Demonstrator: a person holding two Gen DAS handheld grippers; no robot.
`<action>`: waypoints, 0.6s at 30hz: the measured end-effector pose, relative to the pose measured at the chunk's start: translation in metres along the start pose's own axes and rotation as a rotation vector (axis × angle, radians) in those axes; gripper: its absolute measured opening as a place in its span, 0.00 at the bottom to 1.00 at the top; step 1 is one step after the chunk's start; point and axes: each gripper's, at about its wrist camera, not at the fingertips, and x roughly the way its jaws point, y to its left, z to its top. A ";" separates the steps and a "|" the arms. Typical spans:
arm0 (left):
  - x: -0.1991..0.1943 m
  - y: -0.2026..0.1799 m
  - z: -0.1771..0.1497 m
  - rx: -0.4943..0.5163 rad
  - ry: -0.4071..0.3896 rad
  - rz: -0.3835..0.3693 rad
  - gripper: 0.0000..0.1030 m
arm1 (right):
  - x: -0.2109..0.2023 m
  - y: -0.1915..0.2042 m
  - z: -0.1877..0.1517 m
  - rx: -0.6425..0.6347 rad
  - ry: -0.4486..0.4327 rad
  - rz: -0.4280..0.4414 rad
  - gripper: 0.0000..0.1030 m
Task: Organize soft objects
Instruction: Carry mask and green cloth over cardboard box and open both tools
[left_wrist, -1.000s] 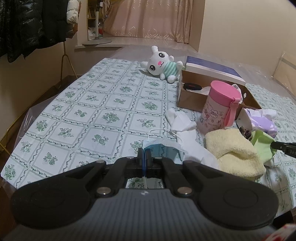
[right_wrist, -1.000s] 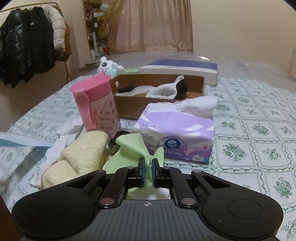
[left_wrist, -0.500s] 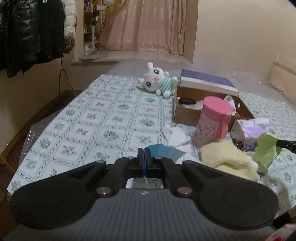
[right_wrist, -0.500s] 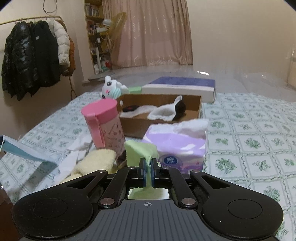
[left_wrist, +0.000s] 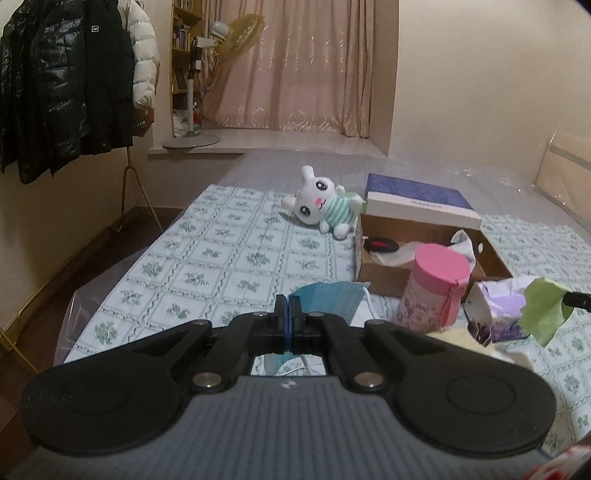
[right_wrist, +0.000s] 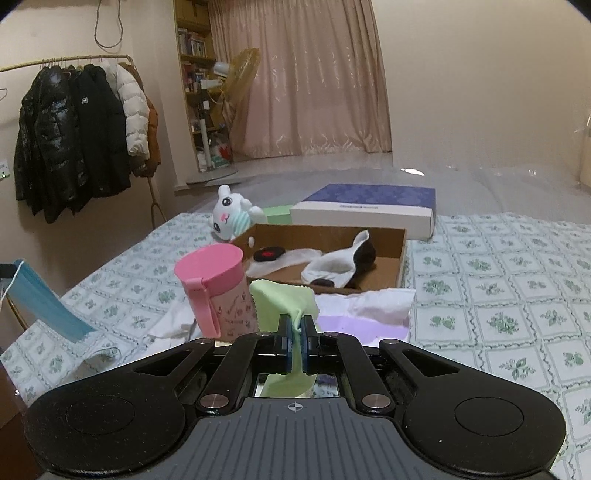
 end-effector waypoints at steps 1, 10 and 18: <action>0.001 0.001 0.003 0.001 -0.004 0.000 0.01 | 0.000 0.000 0.002 -0.002 -0.002 0.002 0.05; 0.016 -0.004 0.036 0.019 -0.056 -0.029 0.01 | 0.006 -0.007 0.025 -0.003 -0.041 0.020 0.05; 0.043 -0.029 0.079 0.063 -0.116 -0.088 0.01 | 0.019 -0.018 0.053 -0.007 -0.080 0.024 0.05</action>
